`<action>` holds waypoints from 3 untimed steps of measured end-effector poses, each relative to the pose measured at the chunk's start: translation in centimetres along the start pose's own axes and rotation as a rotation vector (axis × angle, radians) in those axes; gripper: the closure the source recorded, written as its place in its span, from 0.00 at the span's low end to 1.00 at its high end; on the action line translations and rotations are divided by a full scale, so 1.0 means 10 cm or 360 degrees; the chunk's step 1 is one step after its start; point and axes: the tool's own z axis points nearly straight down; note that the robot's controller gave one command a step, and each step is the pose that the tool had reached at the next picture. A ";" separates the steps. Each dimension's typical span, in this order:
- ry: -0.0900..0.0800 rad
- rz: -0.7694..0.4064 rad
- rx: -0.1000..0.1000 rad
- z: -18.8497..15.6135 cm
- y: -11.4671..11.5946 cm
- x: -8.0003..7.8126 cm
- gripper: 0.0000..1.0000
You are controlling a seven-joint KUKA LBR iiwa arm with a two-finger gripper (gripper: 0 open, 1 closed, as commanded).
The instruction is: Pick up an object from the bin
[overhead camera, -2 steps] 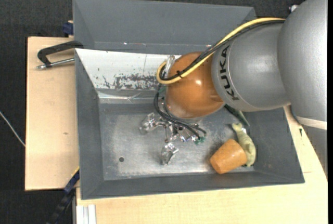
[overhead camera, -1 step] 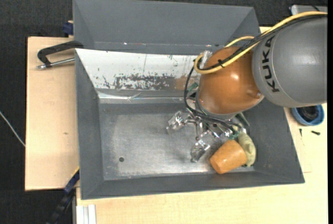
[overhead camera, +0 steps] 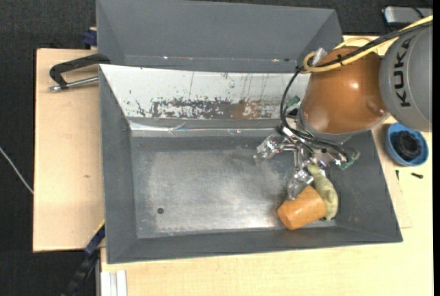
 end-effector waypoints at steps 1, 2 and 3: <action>-0.0042 -0.0800 0.0022 -0.01 -0.02 0.39 0.00; -0.0003 -0.0614 0.0007 -1.18 -0.46 0.84 0.00; 0.0009 -0.1129 -0.0016 0.28 -0.38 0.88 0.00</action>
Offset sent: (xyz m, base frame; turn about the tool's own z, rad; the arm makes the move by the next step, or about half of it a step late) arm -0.0393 -0.0290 -0.0055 -0.5000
